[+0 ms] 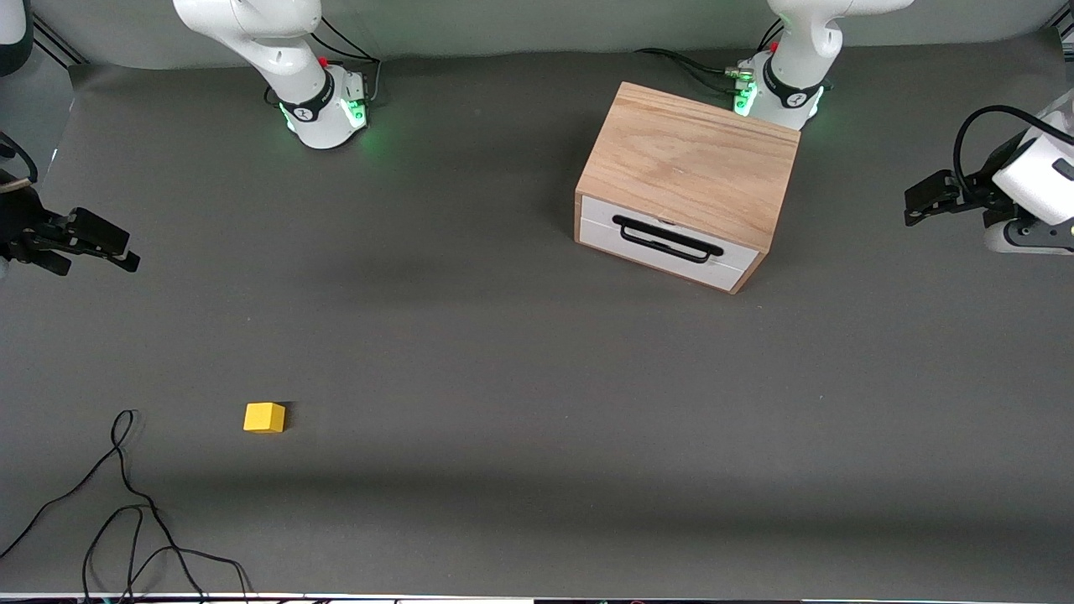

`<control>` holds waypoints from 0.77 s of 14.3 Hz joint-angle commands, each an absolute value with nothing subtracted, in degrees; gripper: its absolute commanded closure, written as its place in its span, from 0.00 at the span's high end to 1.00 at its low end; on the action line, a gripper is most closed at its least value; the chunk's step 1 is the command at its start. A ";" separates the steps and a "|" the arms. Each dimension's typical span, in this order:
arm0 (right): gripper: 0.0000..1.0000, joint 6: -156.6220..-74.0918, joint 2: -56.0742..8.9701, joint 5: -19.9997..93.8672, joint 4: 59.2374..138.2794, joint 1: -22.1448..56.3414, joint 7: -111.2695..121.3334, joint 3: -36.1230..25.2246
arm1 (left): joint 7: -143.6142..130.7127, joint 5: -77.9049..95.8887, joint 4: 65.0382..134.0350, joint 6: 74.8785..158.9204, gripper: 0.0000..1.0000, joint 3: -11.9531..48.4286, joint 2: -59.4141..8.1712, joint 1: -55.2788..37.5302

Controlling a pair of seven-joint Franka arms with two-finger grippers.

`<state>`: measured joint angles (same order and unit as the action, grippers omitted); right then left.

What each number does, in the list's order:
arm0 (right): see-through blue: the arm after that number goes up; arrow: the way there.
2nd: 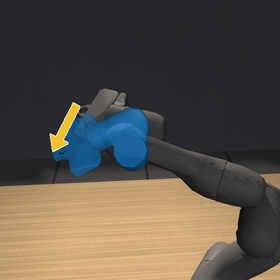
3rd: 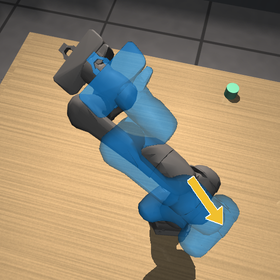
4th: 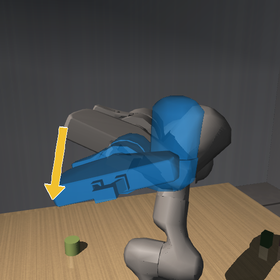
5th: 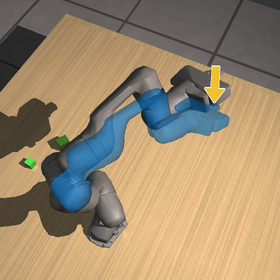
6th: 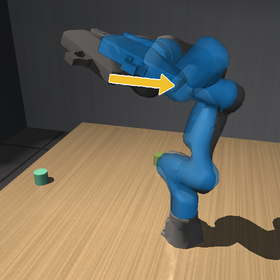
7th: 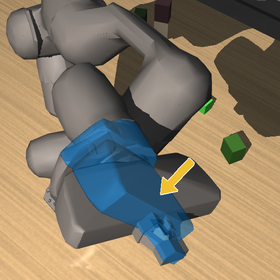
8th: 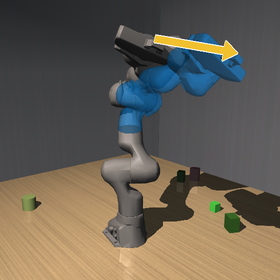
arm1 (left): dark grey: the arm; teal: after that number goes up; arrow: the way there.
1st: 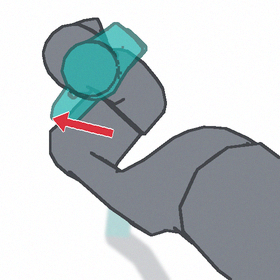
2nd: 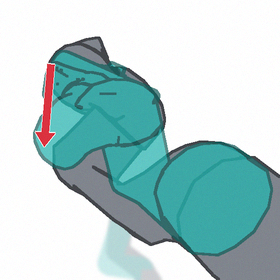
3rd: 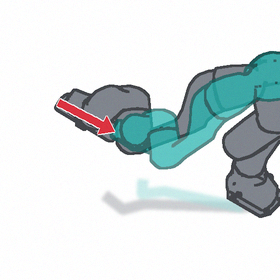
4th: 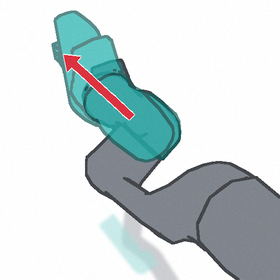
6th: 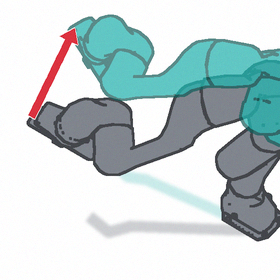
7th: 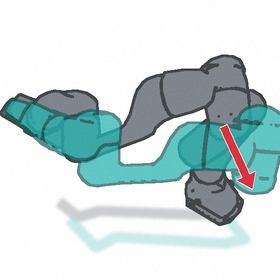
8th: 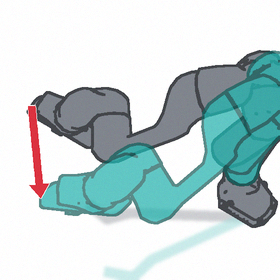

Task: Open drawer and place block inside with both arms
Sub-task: 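Move the left gripper toward the wooden box's drawer handle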

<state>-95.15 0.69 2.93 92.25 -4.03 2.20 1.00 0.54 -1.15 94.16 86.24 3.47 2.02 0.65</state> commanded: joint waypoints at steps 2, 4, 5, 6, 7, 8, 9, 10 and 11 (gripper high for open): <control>1.00 -93.70 0.79 3.69 92.37 -3.87 3.34 0.70 | 1.49 -1.93 94.66 86.31 1.00 3.78 2.46 0.79; 1.00 -93.08 0.62 3.60 92.37 -3.87 3.51 0.70 | 1.41 -1.93 94.75 86.48 1.00 3.78 2.46 0.79; 1.00 -93.16 0.35 3.52 92.37 -3.87 3.52 0.70 | 1.41 -1.93 94.83 86.57 1.00 3.78 2.46 0.79; 1.00 -93.51 -0.17 3.52 92.29 -3.95 3.43 0.70 | 1.32 -1.93 95.18 86.75 1.00 3.78 2.46 0.70; 1.00 -93.78 -0.44 3.60 92.29 -3.78 3.25 0.70 | 1.32 -1.85 95.19 86.75 1.00 3.87 2.46 0.62; 1.00 -94.21 -1.31 3.60 92.20 -3.69 2.99 0.79 | 0.19 -1.41 95.19 86.75 1.00 3.95 2.55 -0.08; 1.00 -95.44 -2.01 3.60 92.20 -3.78 2.99 0.79 | -1.48 -1.23 94.92 86.66 1.00 4.04 2.55 -1.65; 1.00 -96.49 -2.54 3.60 92.37 -3.78 2.99 0.79 | -5.93 -1.23 94.92 86.49 1.00 4.48 2.55 -3.24; 1.00 -96.85 -3.07 3.60 92.20 -3.78 2.99 0.79 | -11.89 -1.23 94.92 86.31 1.00 5.44 2.46 -5.17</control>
